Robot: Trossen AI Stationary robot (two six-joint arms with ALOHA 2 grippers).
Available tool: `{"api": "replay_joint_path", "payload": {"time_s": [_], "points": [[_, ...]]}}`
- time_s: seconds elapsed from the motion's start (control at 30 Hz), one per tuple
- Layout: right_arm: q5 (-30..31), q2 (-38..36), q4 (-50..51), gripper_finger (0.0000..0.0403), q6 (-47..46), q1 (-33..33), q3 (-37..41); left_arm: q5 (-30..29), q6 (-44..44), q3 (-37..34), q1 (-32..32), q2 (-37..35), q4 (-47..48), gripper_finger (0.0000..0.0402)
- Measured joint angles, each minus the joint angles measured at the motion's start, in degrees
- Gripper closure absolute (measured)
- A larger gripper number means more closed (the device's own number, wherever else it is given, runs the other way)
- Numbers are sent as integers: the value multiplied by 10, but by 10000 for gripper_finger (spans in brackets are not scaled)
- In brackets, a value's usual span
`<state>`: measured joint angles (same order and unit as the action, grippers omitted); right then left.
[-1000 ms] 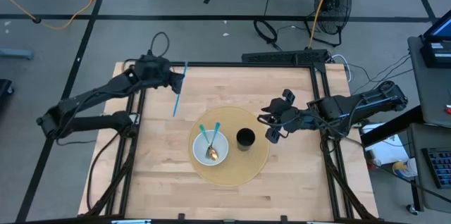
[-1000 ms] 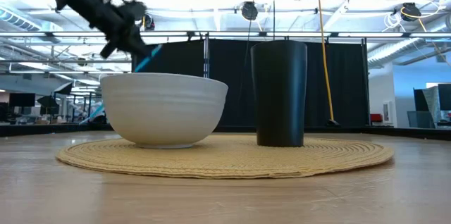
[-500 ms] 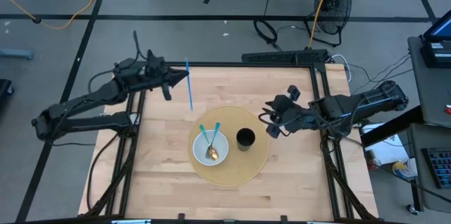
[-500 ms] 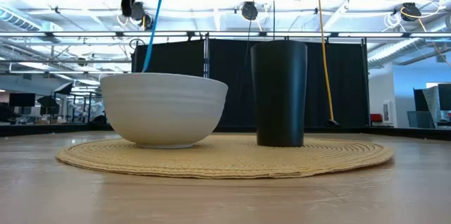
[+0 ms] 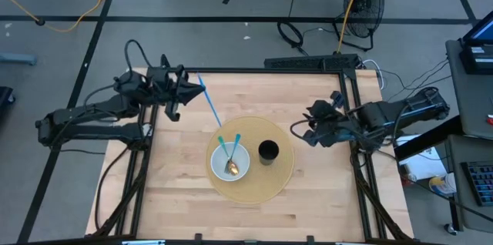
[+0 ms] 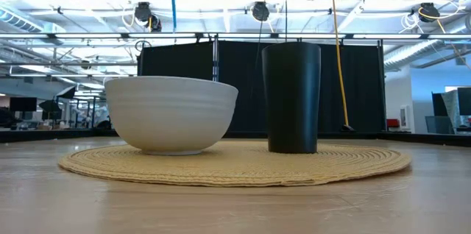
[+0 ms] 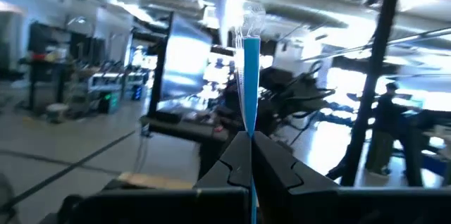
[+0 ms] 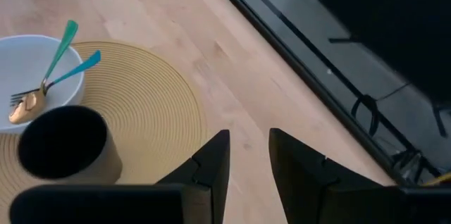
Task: Pick & Place Utensil
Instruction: Put the blue straw into the black cup on the brown mat
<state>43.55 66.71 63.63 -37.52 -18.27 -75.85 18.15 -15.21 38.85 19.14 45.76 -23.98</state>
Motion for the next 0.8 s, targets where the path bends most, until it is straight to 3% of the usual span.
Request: {"api": "replay_joint_path", "payload": {"time_s": [0.2, 0.43, 0.8], "points": [[46, -12, 6, 310, 35, -55, 0, -2, 2, 0, -49, 15, -47, 399], [115, -16, 9, 309, 39, -125, 20, -2, 0, 0, -93, 92, -160, 399], [183, -130, -2, 310, -66, -185, 202, -33, -21, 0, -125, 222, -312, 399]]}}
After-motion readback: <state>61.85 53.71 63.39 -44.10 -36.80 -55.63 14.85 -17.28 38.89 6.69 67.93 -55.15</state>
